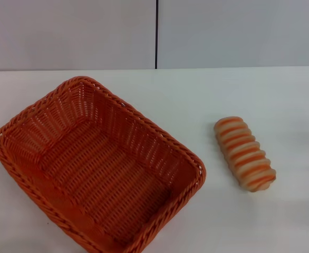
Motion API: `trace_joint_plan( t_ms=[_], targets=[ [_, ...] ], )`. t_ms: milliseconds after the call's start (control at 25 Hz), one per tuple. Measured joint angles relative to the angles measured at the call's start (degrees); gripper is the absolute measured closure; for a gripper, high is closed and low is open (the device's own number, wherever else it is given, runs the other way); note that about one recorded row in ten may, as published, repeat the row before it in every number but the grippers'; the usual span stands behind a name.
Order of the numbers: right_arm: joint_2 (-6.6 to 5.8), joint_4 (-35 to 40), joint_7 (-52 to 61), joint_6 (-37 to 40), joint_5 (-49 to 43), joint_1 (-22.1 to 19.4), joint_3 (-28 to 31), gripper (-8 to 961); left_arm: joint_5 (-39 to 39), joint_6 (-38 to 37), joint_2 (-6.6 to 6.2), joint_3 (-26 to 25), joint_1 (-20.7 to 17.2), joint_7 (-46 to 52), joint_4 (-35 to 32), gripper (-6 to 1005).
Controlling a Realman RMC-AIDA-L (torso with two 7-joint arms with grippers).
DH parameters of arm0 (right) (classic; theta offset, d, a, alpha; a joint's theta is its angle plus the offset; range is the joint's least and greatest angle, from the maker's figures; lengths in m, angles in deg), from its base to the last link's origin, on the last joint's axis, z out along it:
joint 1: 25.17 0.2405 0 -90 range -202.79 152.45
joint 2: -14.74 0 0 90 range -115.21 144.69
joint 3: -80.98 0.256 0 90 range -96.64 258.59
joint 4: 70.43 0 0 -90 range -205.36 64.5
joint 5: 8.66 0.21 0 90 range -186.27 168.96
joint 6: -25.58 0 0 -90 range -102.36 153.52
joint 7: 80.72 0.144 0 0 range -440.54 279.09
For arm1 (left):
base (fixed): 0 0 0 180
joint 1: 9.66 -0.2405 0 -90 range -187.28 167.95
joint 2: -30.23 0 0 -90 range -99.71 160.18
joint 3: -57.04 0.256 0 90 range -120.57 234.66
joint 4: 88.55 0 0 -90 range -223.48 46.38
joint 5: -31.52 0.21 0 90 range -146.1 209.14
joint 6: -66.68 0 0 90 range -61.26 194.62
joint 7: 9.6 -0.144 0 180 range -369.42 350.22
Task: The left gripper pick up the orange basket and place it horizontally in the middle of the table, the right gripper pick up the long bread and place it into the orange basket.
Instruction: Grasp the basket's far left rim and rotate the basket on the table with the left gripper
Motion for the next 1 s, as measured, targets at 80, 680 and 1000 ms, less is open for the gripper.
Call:
trace_joint_plan(
  t_ms=[80, 680, 1000],
  targets=[
    [0.01, 0.0, 0.0, 0.0, 0.0, 0.1, 0.0, 205, 0.0, 0.1, 0.0, 0.0, 0.0, 0.0, 0.0, 273],
    [0.07, -0.1, 0.0, 0.1, 0.0, 0.4, 0.2, 203, 0.0, -0.3, -0.19, 0.0, 0.4, 0.5, -0.6, 186],
    [0.13, -0.7, 0.0, 0.0, -0.2, -0.3, 0.1, 204, 0.8, -3.3, -0.69, 6.4, 4.5, 18.6, -14.6, 167]
  ],
)
